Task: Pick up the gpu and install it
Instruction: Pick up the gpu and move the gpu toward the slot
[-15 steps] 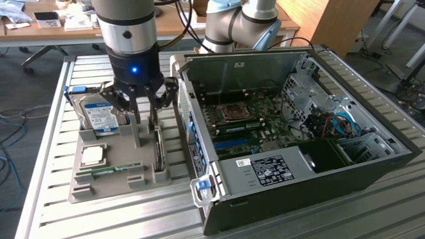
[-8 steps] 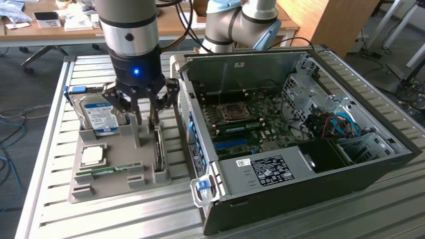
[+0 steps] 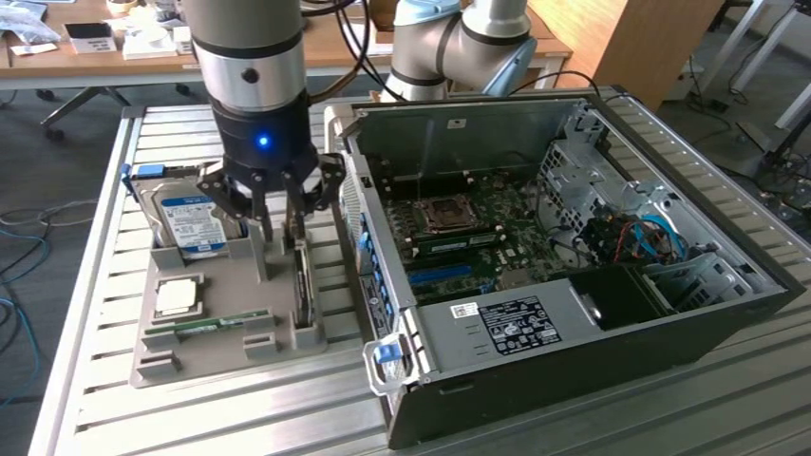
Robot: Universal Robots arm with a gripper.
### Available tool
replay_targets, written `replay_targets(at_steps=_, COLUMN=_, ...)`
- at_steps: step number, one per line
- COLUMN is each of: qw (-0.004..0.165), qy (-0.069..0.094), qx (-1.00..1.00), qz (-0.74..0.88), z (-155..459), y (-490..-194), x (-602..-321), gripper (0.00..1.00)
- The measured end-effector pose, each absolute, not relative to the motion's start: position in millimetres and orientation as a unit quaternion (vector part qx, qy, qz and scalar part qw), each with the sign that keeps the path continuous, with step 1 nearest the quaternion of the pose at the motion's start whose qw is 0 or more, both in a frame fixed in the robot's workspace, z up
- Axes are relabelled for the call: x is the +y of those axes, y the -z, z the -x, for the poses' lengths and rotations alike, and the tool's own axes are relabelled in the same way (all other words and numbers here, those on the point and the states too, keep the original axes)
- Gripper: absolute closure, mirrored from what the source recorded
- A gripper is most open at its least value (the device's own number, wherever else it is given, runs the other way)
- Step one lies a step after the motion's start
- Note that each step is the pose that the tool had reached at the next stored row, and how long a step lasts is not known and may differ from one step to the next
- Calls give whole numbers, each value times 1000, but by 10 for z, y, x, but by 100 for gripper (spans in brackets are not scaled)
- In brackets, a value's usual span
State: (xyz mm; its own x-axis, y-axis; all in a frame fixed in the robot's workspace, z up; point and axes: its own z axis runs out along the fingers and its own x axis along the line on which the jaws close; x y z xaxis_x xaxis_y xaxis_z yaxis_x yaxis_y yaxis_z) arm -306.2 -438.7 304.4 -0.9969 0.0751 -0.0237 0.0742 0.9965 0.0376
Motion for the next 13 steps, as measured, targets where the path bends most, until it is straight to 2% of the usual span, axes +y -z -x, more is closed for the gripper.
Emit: replay_targets(at_steps=13, qw=13, qy=-18, qx=999, qz=-37, z=2995, y=-2967, x=-4429, gripper=58)
